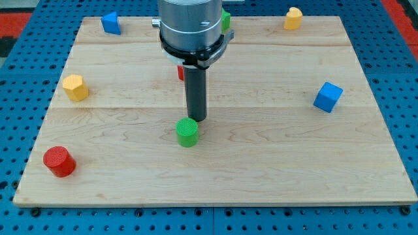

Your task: Place the red circle parallel to the green circle

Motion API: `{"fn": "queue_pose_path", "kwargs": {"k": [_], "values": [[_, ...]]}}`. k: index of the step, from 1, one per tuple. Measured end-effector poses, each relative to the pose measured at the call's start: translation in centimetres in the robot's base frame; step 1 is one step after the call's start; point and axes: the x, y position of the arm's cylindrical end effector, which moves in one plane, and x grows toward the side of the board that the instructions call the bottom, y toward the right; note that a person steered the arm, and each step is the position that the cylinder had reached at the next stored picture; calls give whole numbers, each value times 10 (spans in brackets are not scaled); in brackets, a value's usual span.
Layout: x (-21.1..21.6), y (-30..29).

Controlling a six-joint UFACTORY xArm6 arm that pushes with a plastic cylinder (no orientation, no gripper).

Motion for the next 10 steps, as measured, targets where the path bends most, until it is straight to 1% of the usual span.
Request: {"fn": "queue_pose_path", "kwargs": {"k": [2, 5, 8, 9, 10], "values": [[-23, -30], [-40, -89], [-48, -120], [-48, -120], [-43, -135]]}}
